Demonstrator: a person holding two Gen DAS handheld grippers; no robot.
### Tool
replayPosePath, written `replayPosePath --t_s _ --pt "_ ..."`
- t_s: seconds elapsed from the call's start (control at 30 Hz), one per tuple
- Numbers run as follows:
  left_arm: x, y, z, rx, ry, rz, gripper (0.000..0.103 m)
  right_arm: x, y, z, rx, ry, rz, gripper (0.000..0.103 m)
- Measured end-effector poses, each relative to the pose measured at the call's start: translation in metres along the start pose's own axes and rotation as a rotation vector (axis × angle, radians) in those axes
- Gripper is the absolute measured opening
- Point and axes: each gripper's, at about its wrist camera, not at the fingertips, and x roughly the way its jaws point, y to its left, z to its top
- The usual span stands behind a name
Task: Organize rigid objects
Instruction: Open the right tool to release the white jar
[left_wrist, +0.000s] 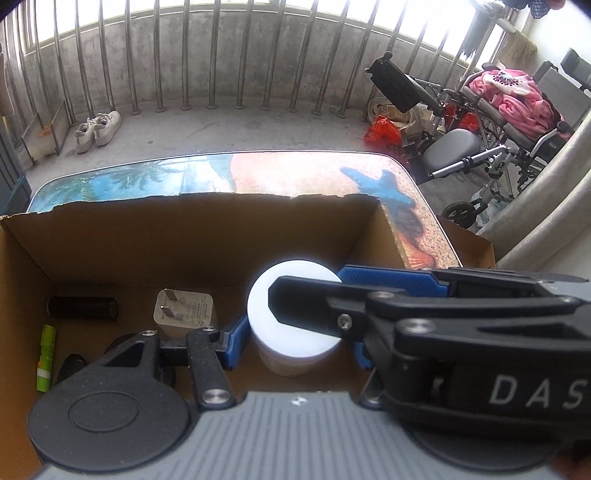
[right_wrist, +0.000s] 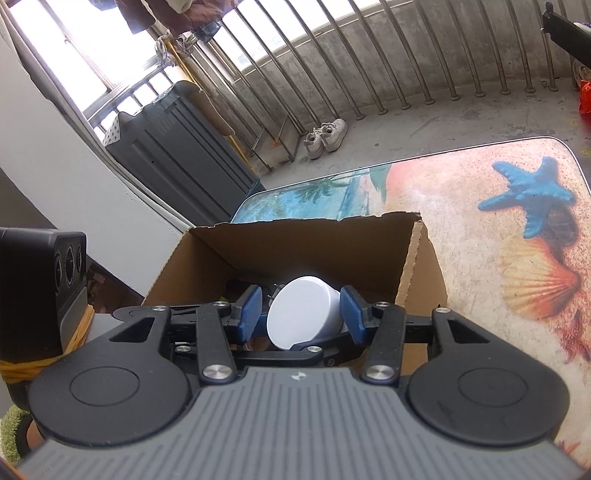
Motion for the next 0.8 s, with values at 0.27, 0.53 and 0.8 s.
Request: replayPosePath --t_s 0.27,0.53,0.8 --pt "-0.022 -0.008 -0.004 0.024 -0.039 0.005 0.076 -0.032 0.005 -0.007 0.023 -0.090 0.007 0.054" --pt "-0.070 -0.013 -0.019 0.060 -0.113 -0.007 0.081 -0.101 0.030 -0.033 0.029 -0.239 0.010 0.059" --pt "-0.161 0.008 -0.075 0.115 -0.255 -0.035 0.090 -0.175 0.062 -0.101 0.077 -0.340 0.084 0.066"
